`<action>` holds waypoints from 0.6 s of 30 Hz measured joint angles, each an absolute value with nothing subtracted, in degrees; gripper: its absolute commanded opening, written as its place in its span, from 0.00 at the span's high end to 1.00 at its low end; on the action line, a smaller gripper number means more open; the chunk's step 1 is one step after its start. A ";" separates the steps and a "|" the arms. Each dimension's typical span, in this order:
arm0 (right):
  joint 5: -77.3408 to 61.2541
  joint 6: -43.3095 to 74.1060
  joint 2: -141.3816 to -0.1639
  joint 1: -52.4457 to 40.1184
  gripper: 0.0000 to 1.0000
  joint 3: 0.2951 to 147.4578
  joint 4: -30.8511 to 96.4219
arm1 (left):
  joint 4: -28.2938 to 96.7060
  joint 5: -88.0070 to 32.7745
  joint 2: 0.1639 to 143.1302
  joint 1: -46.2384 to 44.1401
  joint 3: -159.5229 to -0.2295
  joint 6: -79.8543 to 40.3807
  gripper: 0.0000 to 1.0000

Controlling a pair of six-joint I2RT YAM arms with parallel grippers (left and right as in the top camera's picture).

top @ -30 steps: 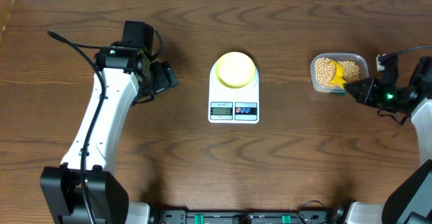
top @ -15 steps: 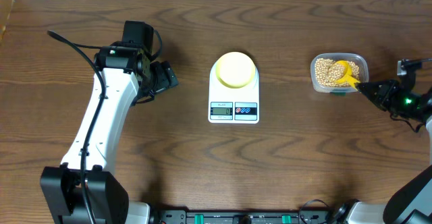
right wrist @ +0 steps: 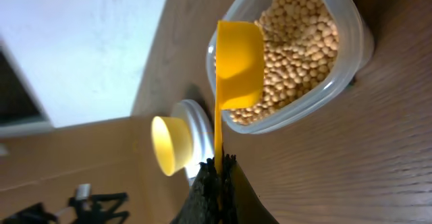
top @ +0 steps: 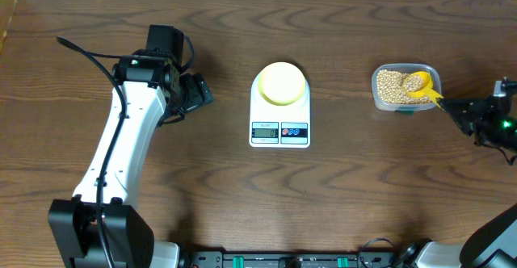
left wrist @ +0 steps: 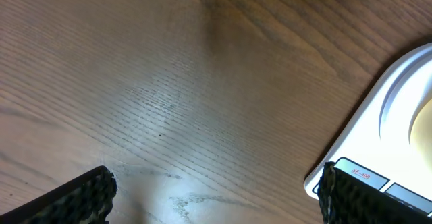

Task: Scoop item into bowl and weigh 50g on scale
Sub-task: 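Lift the filled scoop out of the tub with the right gripper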

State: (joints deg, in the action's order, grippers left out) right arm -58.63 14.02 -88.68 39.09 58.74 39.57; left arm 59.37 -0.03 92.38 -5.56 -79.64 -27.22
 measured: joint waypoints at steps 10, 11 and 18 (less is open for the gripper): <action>-68.86 15.18 -88.68 42.37 0.99 58.54 39.83 | 59.35 -0.01 92.38 -5.56 -79.64 -27.20 0.02; -69.89 15.27 -88.68 42.44 0.99 58.39 39.83 | 59.37 -0.01 92.38 -5.56 -79.64 -27.22 0.02; -75.79 15.53 -88.68 42.48 0.99 56.80 39.97 | 59.35 -0.01 92.38 -5.56 -79.64 -27.20 0.02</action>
